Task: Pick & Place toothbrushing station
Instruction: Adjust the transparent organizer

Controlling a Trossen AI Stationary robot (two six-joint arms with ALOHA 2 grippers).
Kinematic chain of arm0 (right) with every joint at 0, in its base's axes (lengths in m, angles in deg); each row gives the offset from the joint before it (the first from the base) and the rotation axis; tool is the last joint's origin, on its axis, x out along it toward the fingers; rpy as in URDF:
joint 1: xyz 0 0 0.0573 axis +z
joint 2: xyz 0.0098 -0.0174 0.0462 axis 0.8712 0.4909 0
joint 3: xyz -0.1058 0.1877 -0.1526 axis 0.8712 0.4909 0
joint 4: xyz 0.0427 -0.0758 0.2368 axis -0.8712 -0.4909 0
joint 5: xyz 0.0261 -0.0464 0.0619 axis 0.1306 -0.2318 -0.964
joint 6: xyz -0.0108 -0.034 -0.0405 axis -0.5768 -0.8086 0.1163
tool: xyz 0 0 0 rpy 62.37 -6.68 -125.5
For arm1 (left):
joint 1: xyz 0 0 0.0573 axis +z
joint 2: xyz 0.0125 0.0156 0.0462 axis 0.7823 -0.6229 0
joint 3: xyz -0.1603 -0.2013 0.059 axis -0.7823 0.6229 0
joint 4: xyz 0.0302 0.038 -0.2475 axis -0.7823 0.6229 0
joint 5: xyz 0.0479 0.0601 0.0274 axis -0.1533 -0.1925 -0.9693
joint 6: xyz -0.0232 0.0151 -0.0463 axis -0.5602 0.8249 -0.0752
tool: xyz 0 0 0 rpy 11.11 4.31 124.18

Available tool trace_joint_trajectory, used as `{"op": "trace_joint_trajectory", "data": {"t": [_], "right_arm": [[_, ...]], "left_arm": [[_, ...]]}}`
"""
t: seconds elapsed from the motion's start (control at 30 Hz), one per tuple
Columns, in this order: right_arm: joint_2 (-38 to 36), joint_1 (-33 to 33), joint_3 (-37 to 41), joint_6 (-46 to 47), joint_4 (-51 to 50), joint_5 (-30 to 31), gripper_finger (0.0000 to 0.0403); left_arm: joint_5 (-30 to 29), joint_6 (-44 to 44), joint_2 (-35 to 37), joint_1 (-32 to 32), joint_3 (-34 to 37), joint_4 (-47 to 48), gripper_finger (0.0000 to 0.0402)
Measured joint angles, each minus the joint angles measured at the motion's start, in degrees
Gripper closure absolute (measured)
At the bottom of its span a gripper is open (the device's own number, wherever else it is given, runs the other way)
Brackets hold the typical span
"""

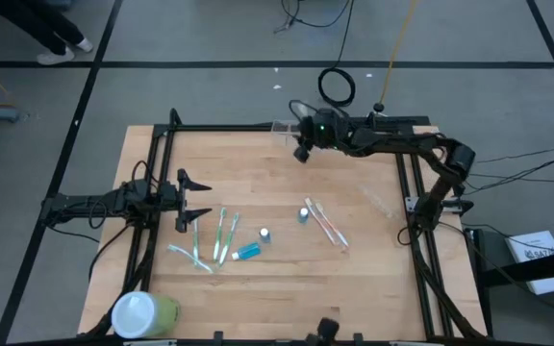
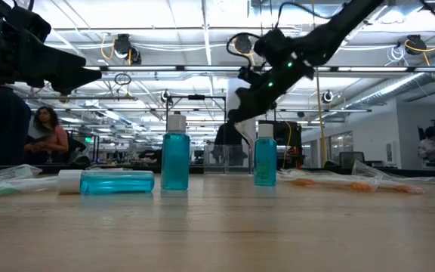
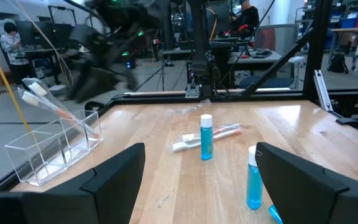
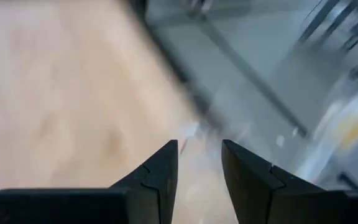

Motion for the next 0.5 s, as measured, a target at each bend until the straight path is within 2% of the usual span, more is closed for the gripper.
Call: {"op": "trace_joint_trajectory", "data": {"t": [0.1,0.2,0.27,0.5], "right_arm": [[-3.1,0.6,2.1,-1.1,-8.9,-6.7,0.0289],[-3.1,0.3,6.0,-0.3,-8.2,-11.2,0.0289],[-3.1,-0.6,8.0,0.8,-8.4,-11.5,0.0289],[-1.8,-3.4,13.4,3.4,0.0,-11.2,0.0289]], "left_arm": [[0.0,0.0,0.0,0.0,0.0,0.0,0.0092],[0.0,0.0,0.0,0.0,0.0,0.0,0.0092],[0.0,0.0,0.0,0.0,0.0,0.0,0.0091],[0.0,0.0,0.0,0.0,0.0,0.0,0.0091]]}}
